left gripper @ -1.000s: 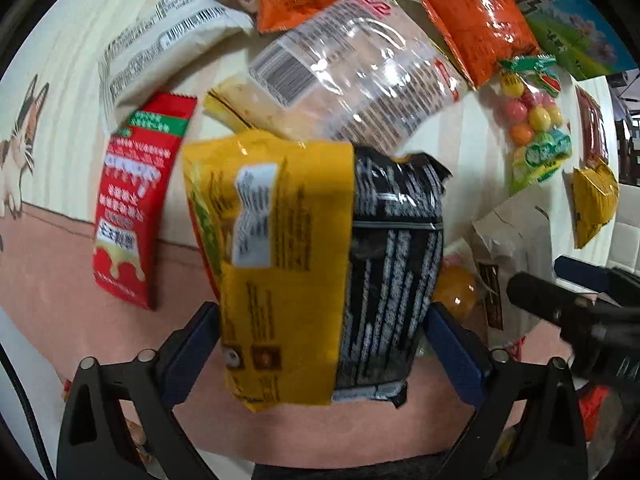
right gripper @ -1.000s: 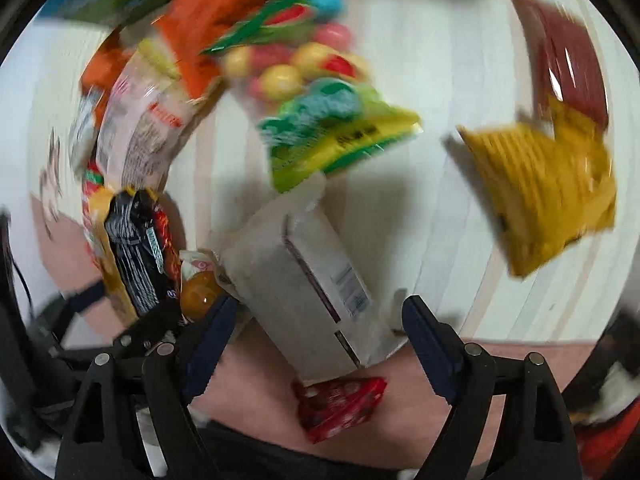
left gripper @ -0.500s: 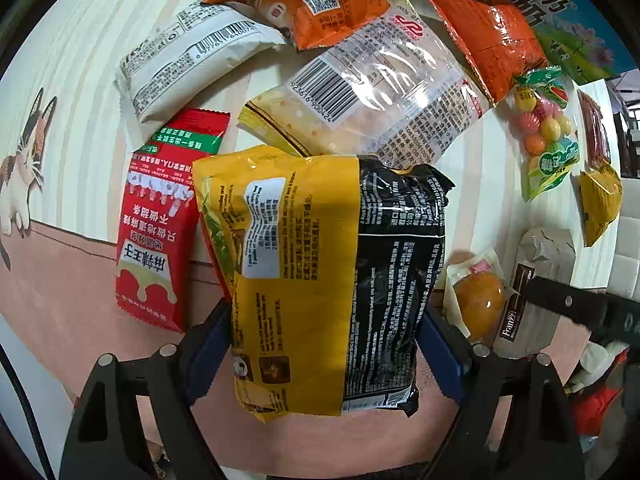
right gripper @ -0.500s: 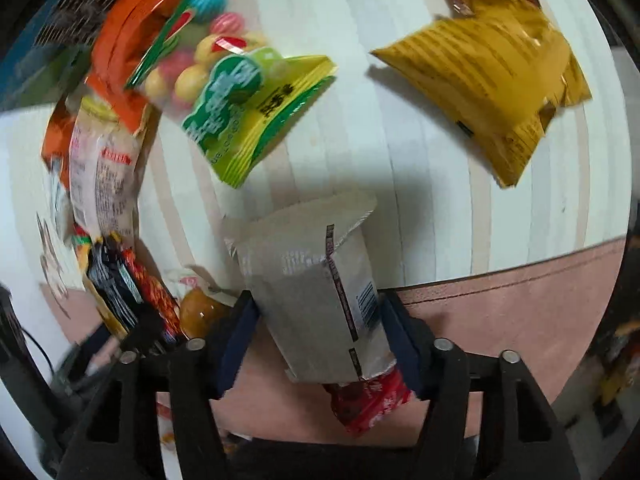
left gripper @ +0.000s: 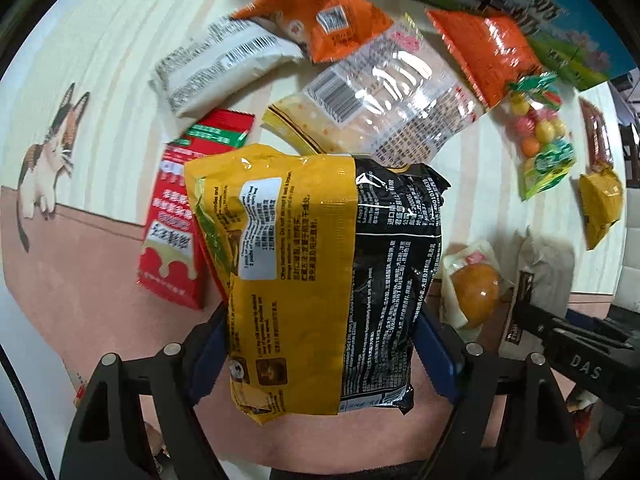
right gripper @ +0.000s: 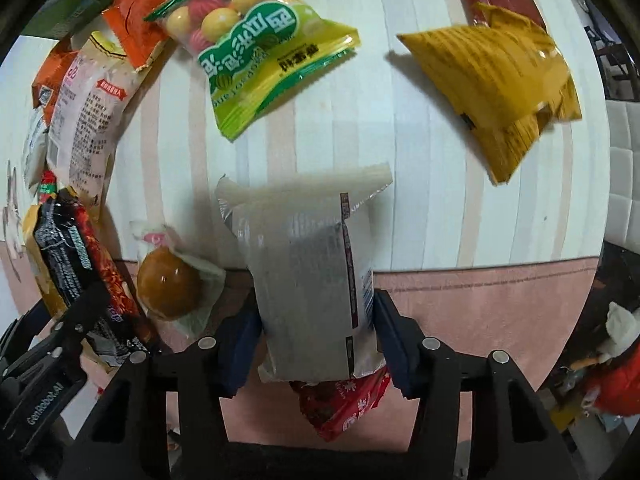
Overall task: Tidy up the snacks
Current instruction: 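Carry both packs into the cardboard box and open both tools to release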
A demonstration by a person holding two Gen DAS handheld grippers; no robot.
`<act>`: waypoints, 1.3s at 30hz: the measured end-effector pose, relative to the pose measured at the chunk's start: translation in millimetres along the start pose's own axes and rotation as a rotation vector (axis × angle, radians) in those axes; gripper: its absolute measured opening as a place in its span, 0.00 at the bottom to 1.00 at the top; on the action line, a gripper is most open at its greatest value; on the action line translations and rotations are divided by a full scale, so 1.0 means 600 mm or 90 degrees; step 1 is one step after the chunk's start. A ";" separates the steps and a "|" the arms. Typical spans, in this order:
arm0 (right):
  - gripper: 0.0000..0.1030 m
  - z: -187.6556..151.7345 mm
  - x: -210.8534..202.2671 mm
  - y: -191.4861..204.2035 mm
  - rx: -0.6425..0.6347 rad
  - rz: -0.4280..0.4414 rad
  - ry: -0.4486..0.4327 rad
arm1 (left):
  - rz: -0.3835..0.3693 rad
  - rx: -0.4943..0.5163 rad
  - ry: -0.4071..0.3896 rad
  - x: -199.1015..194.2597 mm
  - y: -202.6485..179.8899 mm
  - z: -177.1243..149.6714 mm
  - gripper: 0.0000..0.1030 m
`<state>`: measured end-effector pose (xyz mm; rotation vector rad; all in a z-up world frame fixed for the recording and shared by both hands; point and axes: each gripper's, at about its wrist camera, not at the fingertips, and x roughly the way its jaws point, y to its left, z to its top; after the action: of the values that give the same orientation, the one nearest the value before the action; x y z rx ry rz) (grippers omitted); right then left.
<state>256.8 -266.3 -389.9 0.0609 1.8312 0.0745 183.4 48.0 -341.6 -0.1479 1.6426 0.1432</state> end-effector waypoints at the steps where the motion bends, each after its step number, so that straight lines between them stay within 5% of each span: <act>1: 0.55 -0.011 0.002 -0.002 -0.001 0.005 -0.001 | -0.001 -0.002 -0.003 -0.011 0.003 -0.003 0.80; 10: 0.55 -0.067 -0.128 -0.082 -0.008 0.121 -0.063 | -0.021 0.015 -0.079 -0.125 -0.016 -0.001 0.80; 14: 0.55 -0.074 -0.227 -0.110 -0.021 0.167 -0.119 | -0.048 0.031 -0.121 -0.217 -0.061 0.059 0.80; 21: 0.55 0.067 -0.367 -0.069 -0.030 0.199 -0.206 | -0.069 0.076 -0.178 -0.331 -0.131 0.194 0.80; 24: 0.55 0.138 -0.383 -0.055 -0.035 0.185 -0.226 | -0.026 0.097 -0.193 -0.339 -0.153 0.279 0.80; 30: 0.55 0.303 -0.358 -0.026 -0.014 0.148 -0.224 | -0.023 0.110 -0.141 -0.270 -0.181 0.439 0.80; 39: 0.56 0.503 -0.267 0.022 -0.020 0.117 -0.152 | -0.050 0.123 -0.043 -0.165 -0.224 0.581 0.80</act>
<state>590.0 -260.4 -312.7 0.2077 1.5814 0.2161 557.5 -19.8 -269.8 -0.0603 1.5711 -0.0697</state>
